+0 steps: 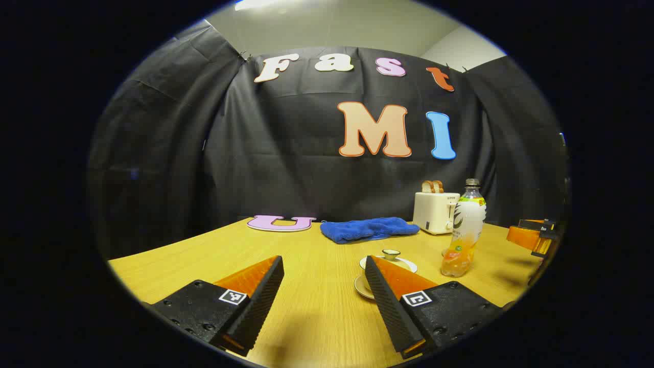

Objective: Open the teacup lid with one hand, grasp the water bottle and pour water into the teacup with the other hand; after pouring, place the water bottle on the coaster and then close the teacup lid.

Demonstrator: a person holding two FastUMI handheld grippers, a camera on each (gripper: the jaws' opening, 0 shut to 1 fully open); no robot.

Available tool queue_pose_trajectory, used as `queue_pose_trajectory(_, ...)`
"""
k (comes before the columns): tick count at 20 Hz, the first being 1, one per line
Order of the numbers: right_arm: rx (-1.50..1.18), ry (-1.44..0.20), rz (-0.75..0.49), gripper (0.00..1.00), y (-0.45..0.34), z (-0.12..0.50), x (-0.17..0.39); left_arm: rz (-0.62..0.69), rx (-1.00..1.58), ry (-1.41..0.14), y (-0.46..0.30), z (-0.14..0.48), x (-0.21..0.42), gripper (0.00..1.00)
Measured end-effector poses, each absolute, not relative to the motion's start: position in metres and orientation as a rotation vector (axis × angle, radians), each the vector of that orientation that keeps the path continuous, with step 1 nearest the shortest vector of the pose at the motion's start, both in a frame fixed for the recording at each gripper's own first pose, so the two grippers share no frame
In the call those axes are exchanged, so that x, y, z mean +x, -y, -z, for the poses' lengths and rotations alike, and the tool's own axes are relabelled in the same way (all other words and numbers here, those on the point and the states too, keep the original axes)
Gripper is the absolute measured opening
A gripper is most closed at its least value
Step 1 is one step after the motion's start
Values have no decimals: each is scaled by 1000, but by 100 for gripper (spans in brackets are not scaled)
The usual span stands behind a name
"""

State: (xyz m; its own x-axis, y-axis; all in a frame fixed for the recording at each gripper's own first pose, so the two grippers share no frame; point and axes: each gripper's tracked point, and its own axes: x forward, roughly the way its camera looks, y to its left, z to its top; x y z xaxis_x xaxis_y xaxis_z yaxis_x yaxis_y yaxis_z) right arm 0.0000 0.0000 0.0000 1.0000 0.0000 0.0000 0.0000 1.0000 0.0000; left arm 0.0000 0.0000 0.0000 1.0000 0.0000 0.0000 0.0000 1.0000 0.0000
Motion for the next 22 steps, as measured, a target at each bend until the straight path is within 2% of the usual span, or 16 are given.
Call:
queue_pose_trajectory(1, 0, -1, -2, 94, -1, 0, 1, -5, 11, 2, 0, 0, 0, 94)
queue_pose_trajectory(2, 0, -1, -6, 98, -1, 0, 2, -7, 38, -1, 1, -1, 1, 94)
queue_pose_trajectory(3, 0, -3, -11, 94, -2, 1, 3, 0, 38, -1, 2, 0, -1, 94)
queue_pose_trajectory(4, 0, -3, -15, 98, -3, 0, 5, 3, 31, 6, 4, -2, 2, 94)
queue_pose_trajectory(5, 1, -3, -20, 94, -4, 1, 5, 0, 35, 2, 2, -2, 2, 94)
queue_pose_trajectory(9, 0, -1, -26, 94, -4, 0, 7, 15, 34, 2, 6, -1, 3, 94)
queue_pose_trajectory(10, 1, 0, -24, 98, -3, 0, 7, 28, 34, 4, 9, -2, 4, 94)
queue_pose_trajectory(13, 0, -1, -25, 98, -5, 1, 7, 41, 34, 3, 12, -1, 4, 94)
queue_pose_trajectory(14, 1, -1, -33, 94, -6, 1, 7, 46, 34, 3, 13, -2, 5, 94)
queue_pose_trajectory(19, 1, -2, -53, 94, -9, 1, 6, 63, 33, 4, 16, -2, 5, 94)
queue_pose_trajectory(20, 2, -1, -53, 98, -10, 1, 6, 66, 33, 4, 17, -2, 6, 94)
queue_pose_trajectory(22, 2, -1, -54, 94, -10, 1, 7, 69, 33, 4, 18, -2, 7, 94)
